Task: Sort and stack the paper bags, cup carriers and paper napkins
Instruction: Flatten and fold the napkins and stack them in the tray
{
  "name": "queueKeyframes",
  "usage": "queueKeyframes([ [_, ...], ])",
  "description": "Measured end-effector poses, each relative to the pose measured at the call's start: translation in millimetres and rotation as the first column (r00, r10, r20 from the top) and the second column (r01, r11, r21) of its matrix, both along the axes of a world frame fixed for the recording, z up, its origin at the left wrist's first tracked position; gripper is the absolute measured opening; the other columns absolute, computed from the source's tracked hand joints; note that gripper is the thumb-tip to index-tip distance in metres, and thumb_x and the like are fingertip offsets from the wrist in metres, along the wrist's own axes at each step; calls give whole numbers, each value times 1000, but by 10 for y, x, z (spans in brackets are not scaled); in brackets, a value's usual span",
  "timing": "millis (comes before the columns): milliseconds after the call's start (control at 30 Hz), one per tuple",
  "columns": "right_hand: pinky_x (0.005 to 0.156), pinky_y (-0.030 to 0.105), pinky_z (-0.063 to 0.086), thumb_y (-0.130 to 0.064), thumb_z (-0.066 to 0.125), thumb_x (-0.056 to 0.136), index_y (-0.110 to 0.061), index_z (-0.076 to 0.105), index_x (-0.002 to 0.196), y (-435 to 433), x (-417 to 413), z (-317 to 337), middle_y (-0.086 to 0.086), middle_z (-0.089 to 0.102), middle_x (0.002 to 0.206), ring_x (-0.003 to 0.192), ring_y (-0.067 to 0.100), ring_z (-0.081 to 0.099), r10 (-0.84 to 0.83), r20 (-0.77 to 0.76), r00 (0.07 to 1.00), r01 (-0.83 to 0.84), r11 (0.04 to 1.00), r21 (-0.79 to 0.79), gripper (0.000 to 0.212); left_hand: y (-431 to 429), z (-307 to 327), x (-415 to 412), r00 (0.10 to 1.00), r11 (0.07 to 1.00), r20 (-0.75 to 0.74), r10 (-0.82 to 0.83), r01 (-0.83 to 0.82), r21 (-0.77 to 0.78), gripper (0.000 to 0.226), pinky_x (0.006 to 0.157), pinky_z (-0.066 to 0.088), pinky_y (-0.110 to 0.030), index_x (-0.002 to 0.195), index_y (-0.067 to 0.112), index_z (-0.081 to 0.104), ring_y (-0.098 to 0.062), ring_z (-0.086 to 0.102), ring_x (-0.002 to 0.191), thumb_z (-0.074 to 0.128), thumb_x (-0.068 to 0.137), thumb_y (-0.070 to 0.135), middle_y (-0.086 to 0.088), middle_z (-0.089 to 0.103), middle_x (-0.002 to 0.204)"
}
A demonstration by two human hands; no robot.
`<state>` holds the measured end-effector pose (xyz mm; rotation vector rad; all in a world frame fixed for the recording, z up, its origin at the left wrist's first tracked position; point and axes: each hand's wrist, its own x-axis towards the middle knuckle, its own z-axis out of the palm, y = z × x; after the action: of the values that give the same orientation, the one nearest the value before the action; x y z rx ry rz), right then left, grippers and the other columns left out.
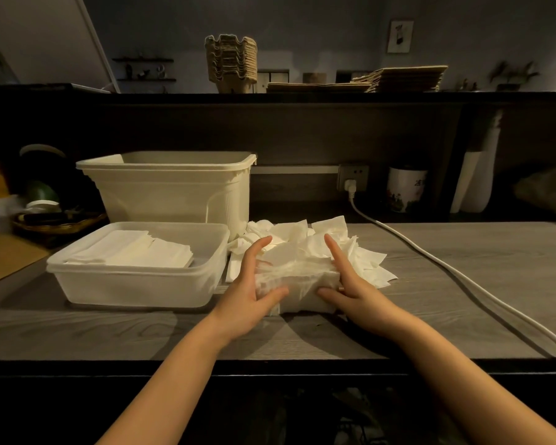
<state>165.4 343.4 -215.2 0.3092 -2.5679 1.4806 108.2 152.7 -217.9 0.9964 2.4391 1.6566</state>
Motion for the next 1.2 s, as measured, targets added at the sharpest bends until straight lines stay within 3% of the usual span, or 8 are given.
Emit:
queueKeyframes([
  [67,84,2,40,-4,53,93,-47,-3,135,21,-7,3,-24,34,120,101,-21,48,-24,16,1000,24,1000,-20,82,-5,-3,-12,1000,1000,17,6,-6,-13,72,76,41,-5,127,50,15,-5,47,109,63,88,13,5,36,124],
  [167,75,3,44,-10,60,89,-35,0,145,51,-7,19,-21,34,118,98,-6,52,-60,56,997,58,998,39,86,-14,1,-2,999,1000,37,-8,8,-16,77,74,44,-5,126,46,16,-5,48,107,68,83,9,7,37,125],
  [400,90,2,35,-15,64,87,-32,44,120,6,-9,67,-25,48,115,104,-17,44,41,-5,999,-39,972,232,42,-21,28,18,995,999,88,-50,51,-13,89,75,40,2,131,45,13,4,50,105,71,79,4,11,42,124],
  [467,98,11,37,-17,64,88,-30,46,123,-8,-45,37,-19,51,120,110,-12,45,53,-28,998,-44,971,235,41,-16,49,47,996,998,67,-59,60,-21,87,71,37,4,135,39,17,21,48,92,72,79,3,23,39,113],
  [567,91,2,35,-19,66,87,-41,35,121,-15,-47,39,-30,43,117,108,-16,42,53,-17,998,-48,976,213,50,-12,62,51,997,998,50,-64,65,-11,82,69,37,5,134,37,22,31,45,83,72,78,1,28,36,108],
  [800,86,18,48,-16,64,87,-35,42,110,10,-20,52,-16,55,107,101,7,56,-19,5,1000,19,993,114,37,-18,55,22,998,998,28,-52,52,27,71,76,40,-1,119,49,32,8,48,97,75,77,11,29,41,109],
  [967,77,36,52,-18,63,87,-25,48,104,-16,7,90,-3,60,97,89,15,61,-118,0,993,118,986,120,24,-37,36,-32,999,998,-16,41,-41,47,55,92,44,-26,106,56,39,-7,47,107,72,81,19,28,41,111],
  [1200,83,37,54,-16,70,82,-29,52,102,52,-30,28,-1,66,102,96,18,64,-158,-60,986,164,978,127,30,-51,-15,-59,992,995,-96,80,-85,-54,53,80,46,-22,107,60,39,-16,55,95,68,84,23,7,50,106],
])
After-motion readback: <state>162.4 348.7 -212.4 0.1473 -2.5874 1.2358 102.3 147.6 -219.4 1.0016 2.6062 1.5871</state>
